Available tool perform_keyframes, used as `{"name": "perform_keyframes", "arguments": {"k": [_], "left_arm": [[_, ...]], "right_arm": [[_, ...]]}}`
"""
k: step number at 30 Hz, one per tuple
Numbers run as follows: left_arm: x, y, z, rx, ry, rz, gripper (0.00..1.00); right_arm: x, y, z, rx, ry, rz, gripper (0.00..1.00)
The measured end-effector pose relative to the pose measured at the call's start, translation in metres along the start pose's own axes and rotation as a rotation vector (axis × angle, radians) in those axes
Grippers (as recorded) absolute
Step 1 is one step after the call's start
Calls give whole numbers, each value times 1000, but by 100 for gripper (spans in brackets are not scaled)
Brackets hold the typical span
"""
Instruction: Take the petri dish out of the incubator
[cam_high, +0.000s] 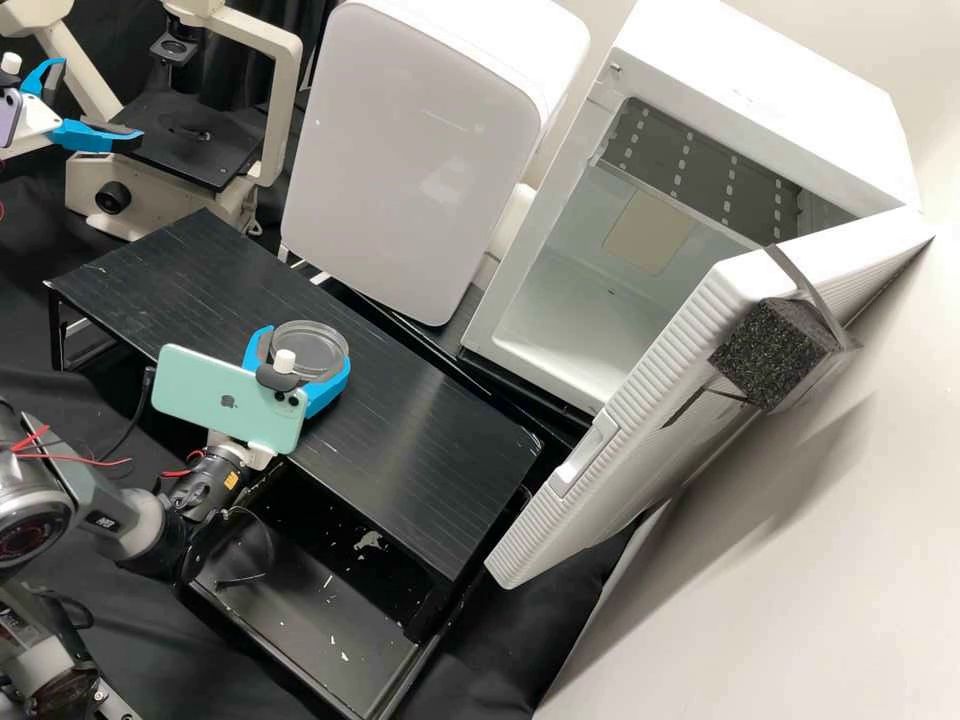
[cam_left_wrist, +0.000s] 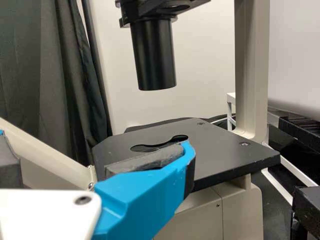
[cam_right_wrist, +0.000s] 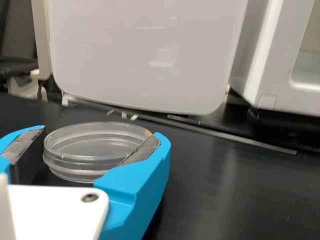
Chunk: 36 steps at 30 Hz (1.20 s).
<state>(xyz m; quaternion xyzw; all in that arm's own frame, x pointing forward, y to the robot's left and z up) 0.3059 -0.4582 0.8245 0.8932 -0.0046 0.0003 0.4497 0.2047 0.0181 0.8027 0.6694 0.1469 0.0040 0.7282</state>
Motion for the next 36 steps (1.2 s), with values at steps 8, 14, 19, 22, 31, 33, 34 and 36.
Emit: {"name": "perform_keyframes", "arguments": {"k": [8, 14, 19, 22, 31, 33, 34, 36], "left_arm": [[0, 0, 0, 0, 0, 0, 100], [0, 0, 0, 0, 0, 0, 100], [0, 0, 0, 0, 0, 0, 100], [0, 0, 0, 0, 0, 0, 100], [0, 0, 0, 0, 0, 0, 100], [0, 0, 0, 0, 0, 0, 100], [0, 0, 0, 0, 0, 0, 100], [0, 0, 0, 0, 0, 0, 100]], "right_arm": [[1, -2, 2, 11, 8, 10, 100], [1, -2, 2, 10, 7, 9, 100], [-7, 0, -4, -3, 16, 32, 100], [-17, 6, -12, -16, 36, 74, 100], [-43, 18, -32, 13, 80, 251, 100], [-44, 19, -33, 46, 85, 261, 100], [-44, 20, -33, 62, 87, 263, 100], [-44, 20, -32, 85, 84, 267, 100]]}}
